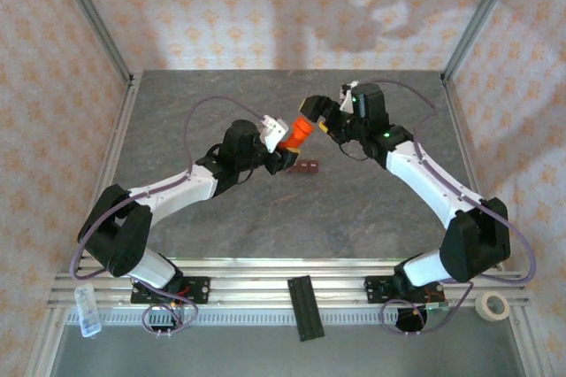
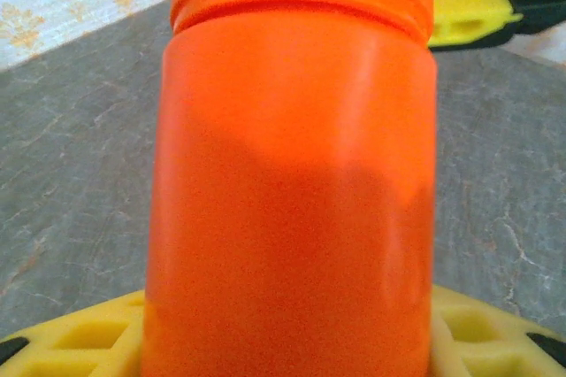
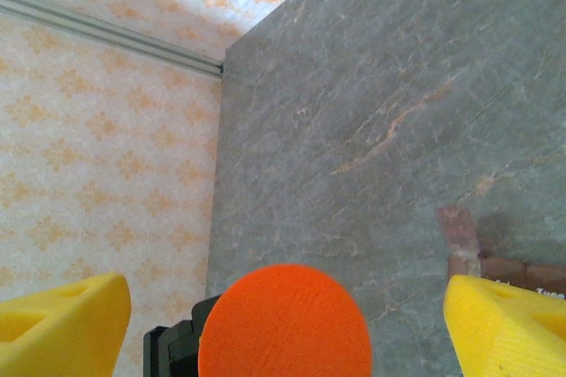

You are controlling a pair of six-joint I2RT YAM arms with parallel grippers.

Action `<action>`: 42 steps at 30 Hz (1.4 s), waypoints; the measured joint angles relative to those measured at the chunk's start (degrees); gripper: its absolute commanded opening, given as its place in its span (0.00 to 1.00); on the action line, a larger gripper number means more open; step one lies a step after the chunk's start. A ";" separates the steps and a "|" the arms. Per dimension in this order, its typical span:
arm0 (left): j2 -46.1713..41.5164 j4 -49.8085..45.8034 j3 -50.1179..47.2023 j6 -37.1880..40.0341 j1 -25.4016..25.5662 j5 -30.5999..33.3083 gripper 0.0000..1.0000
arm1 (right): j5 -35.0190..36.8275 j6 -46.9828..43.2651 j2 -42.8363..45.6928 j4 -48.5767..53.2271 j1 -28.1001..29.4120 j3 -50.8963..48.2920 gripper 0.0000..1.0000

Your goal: Sort the pills into containers

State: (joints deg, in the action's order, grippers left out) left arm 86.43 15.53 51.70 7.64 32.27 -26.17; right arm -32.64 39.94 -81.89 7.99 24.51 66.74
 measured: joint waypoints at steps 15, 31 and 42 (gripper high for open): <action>0.24 -1.20 0.39 1.46 0.72 1.49 0.00 | 0.74 1.84 -2.34 0.17 1.99 0.00 0.69; 0.61 -0.63 0.85 -1.77 -0.17 -1.57 0.00 | -0.57 -1.95 -3.13 -1.51 1.64 0.04 0.35; 0.85 13.99 -0.85 -16.98 -4.20 -19.15 0.00 | -16.28 -11.65 0.44 -13.84 -3.56 -3.26 0.34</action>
State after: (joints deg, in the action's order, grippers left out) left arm 87.29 29.52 50.85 -9.34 28.08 -45.32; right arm -48.93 28.29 -81.45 -5.85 20.95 63.48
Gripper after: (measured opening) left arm 0.525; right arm 0.474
